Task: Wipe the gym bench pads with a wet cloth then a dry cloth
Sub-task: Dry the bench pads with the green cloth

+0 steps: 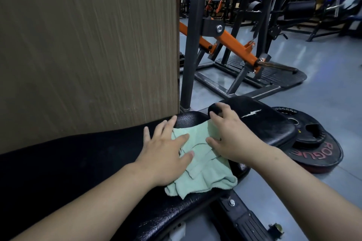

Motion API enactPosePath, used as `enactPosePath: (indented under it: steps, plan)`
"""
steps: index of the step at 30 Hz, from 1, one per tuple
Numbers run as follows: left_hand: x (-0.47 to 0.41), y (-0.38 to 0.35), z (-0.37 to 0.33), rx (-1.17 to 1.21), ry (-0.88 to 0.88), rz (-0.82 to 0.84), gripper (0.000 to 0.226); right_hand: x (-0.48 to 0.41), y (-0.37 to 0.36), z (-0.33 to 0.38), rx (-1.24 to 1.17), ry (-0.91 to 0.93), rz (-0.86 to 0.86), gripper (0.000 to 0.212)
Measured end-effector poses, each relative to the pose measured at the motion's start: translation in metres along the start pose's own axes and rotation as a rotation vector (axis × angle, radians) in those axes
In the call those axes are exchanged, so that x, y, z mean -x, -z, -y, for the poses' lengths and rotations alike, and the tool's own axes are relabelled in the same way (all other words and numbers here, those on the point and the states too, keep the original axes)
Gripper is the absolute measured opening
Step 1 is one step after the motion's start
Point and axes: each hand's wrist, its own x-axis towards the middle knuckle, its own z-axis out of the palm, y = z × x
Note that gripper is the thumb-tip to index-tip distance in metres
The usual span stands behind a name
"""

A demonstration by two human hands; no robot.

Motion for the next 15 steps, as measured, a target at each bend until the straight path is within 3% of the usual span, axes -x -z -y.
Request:
enactPosePath:
  steps: [2,4,7,10,15]
  plan:
    - [0.002,-0.005,-0.001,-0.012,0.029,0.057,0.059,0.003,0.004,0.014,0.116,-0.030,-0.057,0.077]
    - [0.004,-0.005,-0.001,0.002,0.046,0.054,0.057,0.010,0.005,0.036,0.026,-0.045,-0.099,0.070]
    - [0.008,0.003,0.001,0.073,0.088,-0.028,0.049,0.014,-0.016,0.067,-0.167,-0.105,0.048,0.059]
    - [0.014,0.010,0.010,0.110,0.174,-0.089,0.053,0.012,-0.050,0.072,-0.044,-0.208,0.197,0.071]
    - [0.026,0.014,0.019,0.069,0.211,-0.064,0.053,0.016,-0.060,0.061,0.089,-0.130,0.147,0.079]
